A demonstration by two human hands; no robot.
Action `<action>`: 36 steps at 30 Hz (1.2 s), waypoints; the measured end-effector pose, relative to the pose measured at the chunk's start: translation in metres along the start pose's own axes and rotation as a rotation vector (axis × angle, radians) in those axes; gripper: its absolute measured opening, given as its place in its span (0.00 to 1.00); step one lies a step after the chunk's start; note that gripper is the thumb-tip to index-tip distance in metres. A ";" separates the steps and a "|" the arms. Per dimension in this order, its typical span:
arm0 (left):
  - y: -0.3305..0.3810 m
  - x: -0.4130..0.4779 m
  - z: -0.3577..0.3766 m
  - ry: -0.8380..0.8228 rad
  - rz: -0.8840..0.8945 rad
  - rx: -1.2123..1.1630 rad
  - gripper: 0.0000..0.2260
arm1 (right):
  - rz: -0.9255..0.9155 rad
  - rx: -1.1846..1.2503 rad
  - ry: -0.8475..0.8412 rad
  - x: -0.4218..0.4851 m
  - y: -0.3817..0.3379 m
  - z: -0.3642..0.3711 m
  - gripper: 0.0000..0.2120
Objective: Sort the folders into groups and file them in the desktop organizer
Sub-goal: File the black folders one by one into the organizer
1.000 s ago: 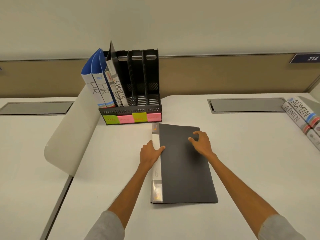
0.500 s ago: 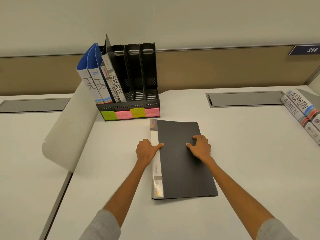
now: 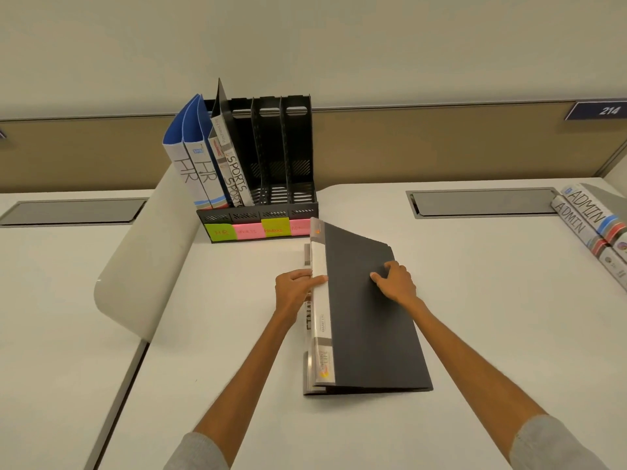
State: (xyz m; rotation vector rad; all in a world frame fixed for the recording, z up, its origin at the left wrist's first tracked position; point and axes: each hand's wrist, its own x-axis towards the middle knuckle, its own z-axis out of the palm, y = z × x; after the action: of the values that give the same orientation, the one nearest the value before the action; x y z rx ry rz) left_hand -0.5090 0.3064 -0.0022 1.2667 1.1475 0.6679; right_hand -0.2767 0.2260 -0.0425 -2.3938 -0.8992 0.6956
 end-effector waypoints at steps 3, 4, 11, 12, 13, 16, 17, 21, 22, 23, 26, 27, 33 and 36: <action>0.030 -0.013 0.008 -0.091 0.036 -0.092 0.15 | -0.061 0.106 -0.043 0.003 -0.021 -0.017 0.32; 0.040 -0.016 0.012 -0.107 0.045 -0.112 0.16 | -0.087 0.139 -0.045 0.003 -0.031 -0.023 0.32; 0.070 -0.024 0.039 -0.092 0.129 -0.058 0.18 | -0.245 0.342 -0.087 -0.011 -0.110 -0.076 0.28; 0.072 -0.027 0.042 -0.091 0.155 -0.046 0.18 | -0.257 0.364 -0.094 -0.012 -0.118 -0.085 0.27; 0.074 -0.031 0.046 -0.093 0.181 -0.042 0.18 | -0.268 0.374 -0.099 -0.013 -0.126 -0.093 0.28; 0.083 -0.040 0.055 -0.077 0.259 -0.041 0.18 | -0.314 0.348 -0.105 -0.014 -0.144 -0.113 0.30; 0.086 -0.041 0.058 -0.063 0.289 -0.031 0.19 | -0.327 0.346 -0.104 -0.014 -0.148 -0.118 0.29; 0.095 -0.046 0.061 -0.027 0.378 -0.017 0.21 | -0.341 0.434 -0.063 -0.011 -0.157 -0.132 0.25; 0.096 -0.046 0.061 -0.029 0.402 -0.015 0.21 | -0.339 0.450 -0.063 -0.011 -0.159 -0.135 0.25; 0.097 -0.048 0.061 -0.033 0.420 -0.009 0.21 | -0.333 0.459 -0.067 -0.010 -0.162 -0.138 0.25; 0.099 -0.052 0.059 -0.039 0.444 -0.020 0.21 | -0.337 0.476 -0.047 -0.013 -0.171 -0.143 0.21; 0.100 -0.055 0.058 -0.038 0.448 -0.031 0.22 | -0.344 0.488 -0.019 -0.015 -0.173 -0.144 0.19; 0.085 -0.089 0.055 -0.181 0.459 -0.005 0.34 | -0.426 0.538 0.189 -0.022 -0.192 -0.149 0.13; 0.062 -0.106 0.051 -0.211 0.398 0.027 0.36 | -0.488 0.543 0.279 -0.024 -0.211 -0.160 0.17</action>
State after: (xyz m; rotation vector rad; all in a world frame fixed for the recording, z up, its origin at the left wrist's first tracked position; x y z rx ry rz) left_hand -0.4865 0.2064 0.0827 1.5673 0.7388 0.7896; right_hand -0.2909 0.3077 0.2103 -1.6535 -0.9702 0.3425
